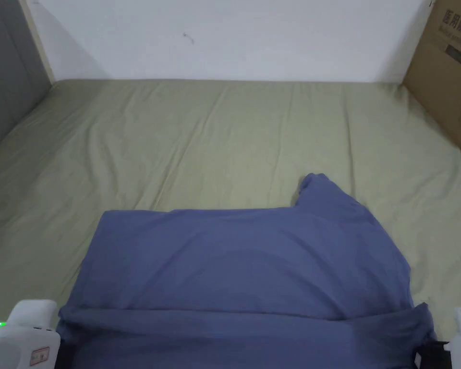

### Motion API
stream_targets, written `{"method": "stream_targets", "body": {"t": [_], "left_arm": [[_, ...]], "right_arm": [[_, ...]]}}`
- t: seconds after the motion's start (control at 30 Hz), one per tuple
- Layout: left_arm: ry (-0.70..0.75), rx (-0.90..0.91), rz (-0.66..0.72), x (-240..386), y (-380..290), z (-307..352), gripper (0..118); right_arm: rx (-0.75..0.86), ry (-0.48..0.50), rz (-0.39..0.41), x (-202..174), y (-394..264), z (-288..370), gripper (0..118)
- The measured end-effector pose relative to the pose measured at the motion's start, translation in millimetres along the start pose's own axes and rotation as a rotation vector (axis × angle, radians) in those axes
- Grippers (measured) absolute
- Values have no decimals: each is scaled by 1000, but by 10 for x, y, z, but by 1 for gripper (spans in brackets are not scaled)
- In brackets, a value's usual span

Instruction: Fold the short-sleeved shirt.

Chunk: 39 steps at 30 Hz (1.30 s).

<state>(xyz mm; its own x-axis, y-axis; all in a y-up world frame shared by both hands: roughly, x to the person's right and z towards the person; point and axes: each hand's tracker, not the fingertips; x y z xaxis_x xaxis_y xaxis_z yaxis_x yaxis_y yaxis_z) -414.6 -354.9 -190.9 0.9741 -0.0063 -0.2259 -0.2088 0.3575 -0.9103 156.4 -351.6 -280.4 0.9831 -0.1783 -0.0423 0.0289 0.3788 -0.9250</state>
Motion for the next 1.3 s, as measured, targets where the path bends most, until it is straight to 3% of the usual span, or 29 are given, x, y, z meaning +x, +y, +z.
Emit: {"method": "stream_targets", "body": {"t": [0.07,0.1,0.3,0.33,0.37,0.4,0.43,0.47,0.5,0.6,0.87,0.9,1.0,1.03,1.17,1.3], "left_arm": [[19,-24,61,-76,-33,-122,78],[35,-16,57,-91,-38,-127,93],[-33,97,122,-138,137,253,95],[-40,118,122,-121,175,312,91],[-51,147,119,-93,215,367,79],[-53,159,117,-62,253,400,54],[-62,172,104,45,291,491,12],[-61,191,92,118,329,477,1],[-54,201,88,159,359,467,1],[-32,195,69,323,466,408,0],[-57,172,42,520,858,200,0],[-48,171,32,543,905,179,0],[-34,163,21,488,1102,-2,0],[-35,163,18,487,1152,-38,0],[-19,137,8,462,1292,-195,0],[0,112,3,402,1332,-311,0]], "right_arm": [[5,-13,14,-15,-79,-57,45],[10,-32,29,-29,-78,-63,58],[83,-66,19,-102,160,169,60],[109,-55,20,-127,223,229,60],[139,-36,29,-155,285,281,59],[159,-30,30,-193,332,321,55],[176,-33,29,-249,390,349,36],[206,-47,20,-300,436,351,10],[236,-48,9,-303,476,325,0],[219,32,-39,-344,564,205,0],[215,23,-9,-512,1303,-243,1],[215,23,-12,-506,1472,-315,7],[186,-8,-5,-523,2026,-614,74],[179,-30,35,-527,2227,-749,79],[131,-115,79,-521,2799,-1244,79],[98,-124,118,-514,2995,-1541,79]]}}
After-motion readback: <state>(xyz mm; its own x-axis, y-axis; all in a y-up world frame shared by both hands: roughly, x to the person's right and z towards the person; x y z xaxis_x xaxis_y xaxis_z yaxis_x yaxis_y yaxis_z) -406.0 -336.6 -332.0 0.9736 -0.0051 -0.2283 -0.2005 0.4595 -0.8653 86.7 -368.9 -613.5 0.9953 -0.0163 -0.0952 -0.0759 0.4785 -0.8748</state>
